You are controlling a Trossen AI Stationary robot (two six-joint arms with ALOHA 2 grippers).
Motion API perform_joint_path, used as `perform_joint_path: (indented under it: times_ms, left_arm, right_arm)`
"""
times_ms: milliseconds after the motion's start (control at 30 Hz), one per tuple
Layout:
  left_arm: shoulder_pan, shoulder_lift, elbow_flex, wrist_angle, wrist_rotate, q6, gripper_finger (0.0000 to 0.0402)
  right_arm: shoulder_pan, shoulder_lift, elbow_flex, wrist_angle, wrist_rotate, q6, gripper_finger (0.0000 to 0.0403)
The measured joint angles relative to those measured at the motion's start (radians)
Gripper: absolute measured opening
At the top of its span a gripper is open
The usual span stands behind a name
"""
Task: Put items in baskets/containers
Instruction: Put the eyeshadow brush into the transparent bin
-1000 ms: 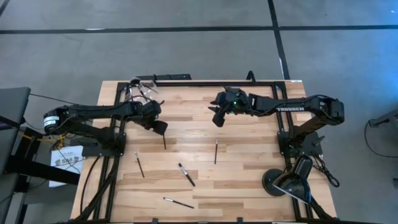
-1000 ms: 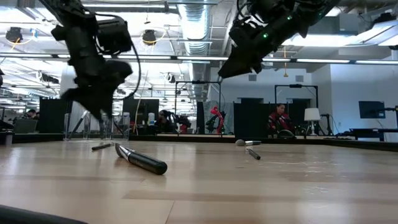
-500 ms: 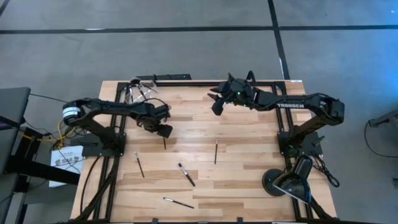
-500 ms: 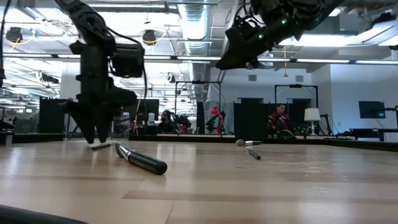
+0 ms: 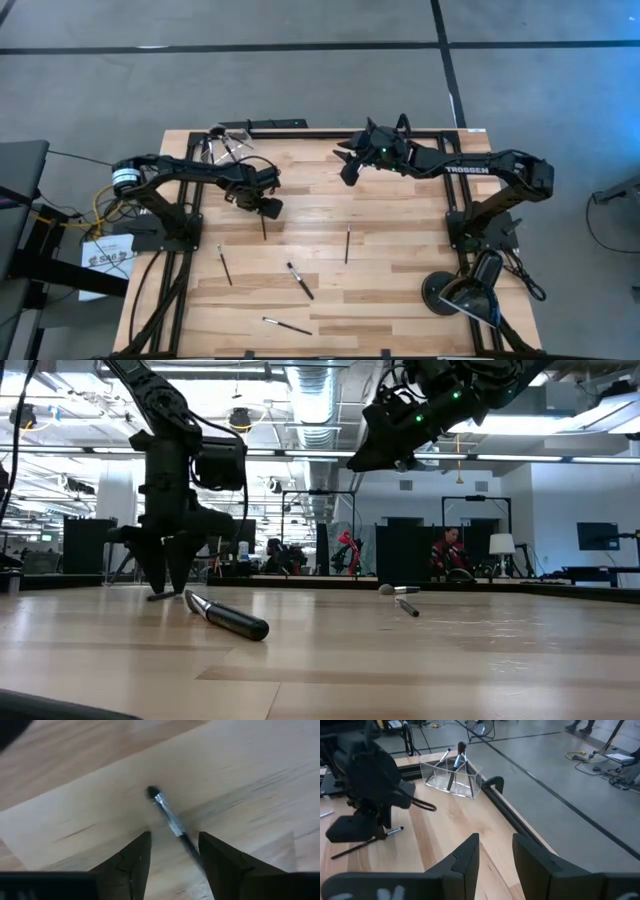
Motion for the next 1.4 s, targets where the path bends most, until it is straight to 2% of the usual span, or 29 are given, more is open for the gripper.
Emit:
perform_joint_path:
  times_ms: [267,467,667,767,1000,1133,1400]
  left_arm:
    - [-0.002,0.013,-0.002,-0.008,-0.046,0.087,0.0132]
    - [-0.002,0.001,-0.003,-0.013,-0.08,0.148,0.0076]
    - [-0.002,0.001,-0.003,-0.005,-0.111,0.225,0.0014]
    - [-0.001,0.0,-0.003,0.009,-0.149,0.262,0.0015]
    - [0.001,-0.028,-0.008,0.06,-0.161,0.378,0.0011]
    - [0.0,-0.097,-0.008,0.077,-0.19,0.434,0.0009]
    - [0.009,-0.324,-0.007,0.107,-0.268,0.484,0.0005]
  right_arm:
    - [0.0,0.0,0.0,0.022,0.0,-0.001,0.0107]
    - [0.002,0.0,0.0,0.015,-0.003,0.002,0.0107]
    - [0.002,0.0,0.0,-0.003,-0.049,0.002,0.0107]
    - [0.002,0.0,0.0,-0.014,-0.052,0.003,0.0107]
    - [0.002,0.0,0.0,-0.034,-0.052,0.002,0.0107]
    - [0.002,0.0,0.0,-0.035,-0.052,0.003,0.0107]
    - [0.002,0.0,0.0,-0.045,-0.052,0.003,0.0107]
